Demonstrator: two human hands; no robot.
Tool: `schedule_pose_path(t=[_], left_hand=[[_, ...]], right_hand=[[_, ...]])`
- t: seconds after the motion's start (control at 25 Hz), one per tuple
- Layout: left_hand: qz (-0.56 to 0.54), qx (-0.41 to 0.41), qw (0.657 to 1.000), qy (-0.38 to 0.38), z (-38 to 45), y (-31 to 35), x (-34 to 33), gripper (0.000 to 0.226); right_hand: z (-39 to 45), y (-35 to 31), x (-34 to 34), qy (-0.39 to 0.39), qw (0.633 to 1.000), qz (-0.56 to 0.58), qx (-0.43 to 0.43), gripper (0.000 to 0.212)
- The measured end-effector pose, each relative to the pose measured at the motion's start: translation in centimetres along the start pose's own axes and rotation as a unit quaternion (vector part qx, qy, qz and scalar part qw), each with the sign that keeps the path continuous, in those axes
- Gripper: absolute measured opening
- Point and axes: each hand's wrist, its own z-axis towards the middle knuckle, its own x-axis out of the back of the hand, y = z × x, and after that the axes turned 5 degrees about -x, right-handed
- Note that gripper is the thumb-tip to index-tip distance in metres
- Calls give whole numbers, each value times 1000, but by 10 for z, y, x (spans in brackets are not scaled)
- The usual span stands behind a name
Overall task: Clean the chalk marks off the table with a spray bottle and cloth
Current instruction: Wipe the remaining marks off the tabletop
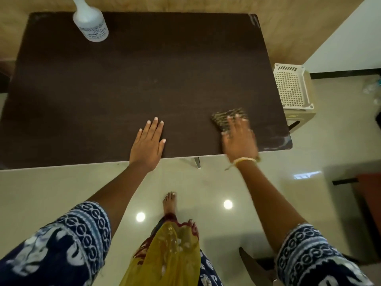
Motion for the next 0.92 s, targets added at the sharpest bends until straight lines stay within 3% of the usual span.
schedule_pose_path(t=[0.12,0.28,0.52,0.68,0.8,0.84,0.92], left_hand=[[8,-3,1000,-7,-6,-4,-1,58],[5,-6,1000,-2,-7,-7,-2,59],[11,-50,998,-32,-15,-45,15,63],[31,44,999,4,-45,-132,33,62],[41,92,995,23,-57,-188,41,61],[33,99,994,28,-56,-202,42,61],[17,100,994,29,-52,-221,43,62]], right_hand=[[-7,73,10,35,982,48,-179,61],[-5,38,0,49,960,67,-266,62],[-21,-153,-28,26,992,51,-112,65],[-61,-284,-48,-34,992,24,120,63],[-61,-294,-51,-61,962,-8,267,59],[-45,-280,-49,-46,964,-2,264,58],[-3,-239,-40,3,989,0,150,58]])
